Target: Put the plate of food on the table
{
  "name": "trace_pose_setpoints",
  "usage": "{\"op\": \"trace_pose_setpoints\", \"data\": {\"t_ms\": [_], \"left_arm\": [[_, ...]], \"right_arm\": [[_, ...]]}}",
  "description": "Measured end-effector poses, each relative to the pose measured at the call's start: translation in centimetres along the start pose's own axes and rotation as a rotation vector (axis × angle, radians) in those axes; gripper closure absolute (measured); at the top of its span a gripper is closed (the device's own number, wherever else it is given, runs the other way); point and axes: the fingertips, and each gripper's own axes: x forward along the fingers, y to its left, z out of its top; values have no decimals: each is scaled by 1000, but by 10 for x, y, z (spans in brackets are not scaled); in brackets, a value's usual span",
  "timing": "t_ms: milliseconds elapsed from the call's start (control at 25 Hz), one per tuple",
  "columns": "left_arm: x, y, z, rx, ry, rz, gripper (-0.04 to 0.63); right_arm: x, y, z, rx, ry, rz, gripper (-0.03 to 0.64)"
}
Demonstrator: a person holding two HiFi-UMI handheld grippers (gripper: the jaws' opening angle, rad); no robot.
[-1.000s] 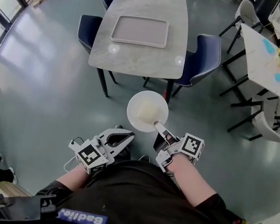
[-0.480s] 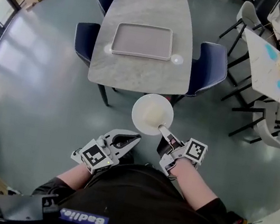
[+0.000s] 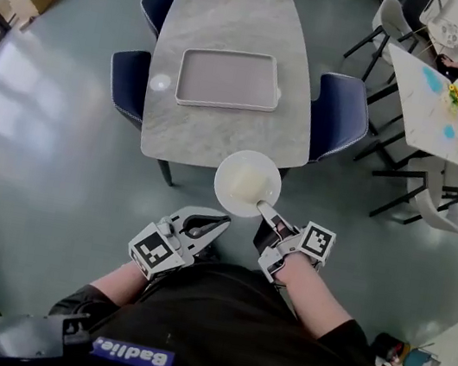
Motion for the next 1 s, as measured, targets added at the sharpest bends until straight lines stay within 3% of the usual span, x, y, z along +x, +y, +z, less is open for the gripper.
{"op": "trace_pose_setpoints", "data": {"t_ms": [160,520,1000], "left_arm": [[-8,24,4,26,1,-25,591],[-2,45,6,8,7,-22,589],[22,83,19,15,15,71,590]], "right_arm": [[23,2,1,-6,-22,-14,598],[45,4,15,-5,-17,-26,598],[74,7,58,-12,50,-18,598]]}}
